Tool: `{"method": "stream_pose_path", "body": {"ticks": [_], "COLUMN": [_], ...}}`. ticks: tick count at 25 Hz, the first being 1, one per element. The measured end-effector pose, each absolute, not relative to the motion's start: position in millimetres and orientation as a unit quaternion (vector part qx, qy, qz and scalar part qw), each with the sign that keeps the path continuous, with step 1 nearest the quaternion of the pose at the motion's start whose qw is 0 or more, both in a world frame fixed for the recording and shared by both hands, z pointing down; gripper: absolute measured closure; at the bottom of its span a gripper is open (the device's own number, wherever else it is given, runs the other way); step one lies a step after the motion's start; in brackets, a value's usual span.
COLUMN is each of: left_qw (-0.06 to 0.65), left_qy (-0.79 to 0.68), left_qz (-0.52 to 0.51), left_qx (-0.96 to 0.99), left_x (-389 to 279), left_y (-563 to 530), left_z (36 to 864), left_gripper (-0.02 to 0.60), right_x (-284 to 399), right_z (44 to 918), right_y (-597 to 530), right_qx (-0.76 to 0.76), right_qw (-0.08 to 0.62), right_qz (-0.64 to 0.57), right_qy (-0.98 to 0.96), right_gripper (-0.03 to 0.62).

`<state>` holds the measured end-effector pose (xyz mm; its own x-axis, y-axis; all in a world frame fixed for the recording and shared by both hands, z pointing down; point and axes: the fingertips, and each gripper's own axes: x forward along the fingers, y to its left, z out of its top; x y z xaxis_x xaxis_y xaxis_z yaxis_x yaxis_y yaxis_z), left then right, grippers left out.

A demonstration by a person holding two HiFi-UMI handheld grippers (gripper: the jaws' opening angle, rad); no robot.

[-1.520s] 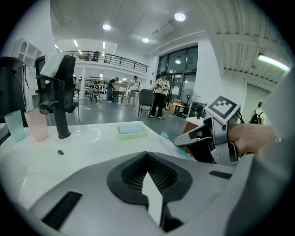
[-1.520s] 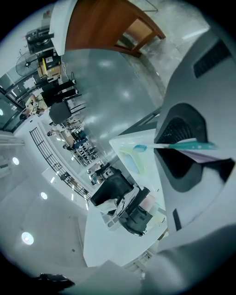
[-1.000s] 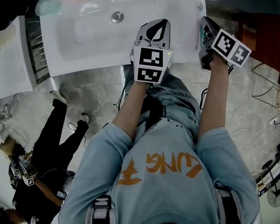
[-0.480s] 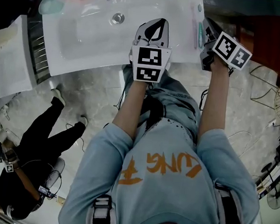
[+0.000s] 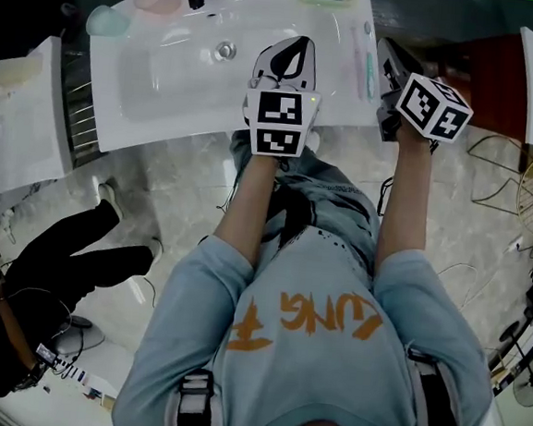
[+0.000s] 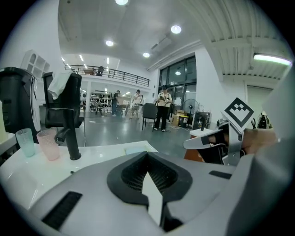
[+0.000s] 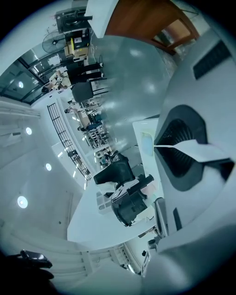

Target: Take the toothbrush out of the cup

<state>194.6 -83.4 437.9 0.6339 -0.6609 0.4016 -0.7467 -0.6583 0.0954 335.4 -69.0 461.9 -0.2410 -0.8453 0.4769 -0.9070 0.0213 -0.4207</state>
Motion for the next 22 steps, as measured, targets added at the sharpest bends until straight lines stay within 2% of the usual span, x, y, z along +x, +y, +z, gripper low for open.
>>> {"method": "stream_pose_path", "body": {"ticks": [22], "left_qw": [0.050], "left_qy": [-0.505], "left_qz": [0.070], "left_qx": [0.859], "left_x": [118], "left_y": [-122], "left_z": [323], "left_gripper": [0.561], "right_x": [258], "right_z": [323], "right_y": [-113], "right_qx": [0.550], "right_qw": [0.038], "right_qz": [0.130], "right_qy": [-0.824], "right_gripper": [0.562]}}
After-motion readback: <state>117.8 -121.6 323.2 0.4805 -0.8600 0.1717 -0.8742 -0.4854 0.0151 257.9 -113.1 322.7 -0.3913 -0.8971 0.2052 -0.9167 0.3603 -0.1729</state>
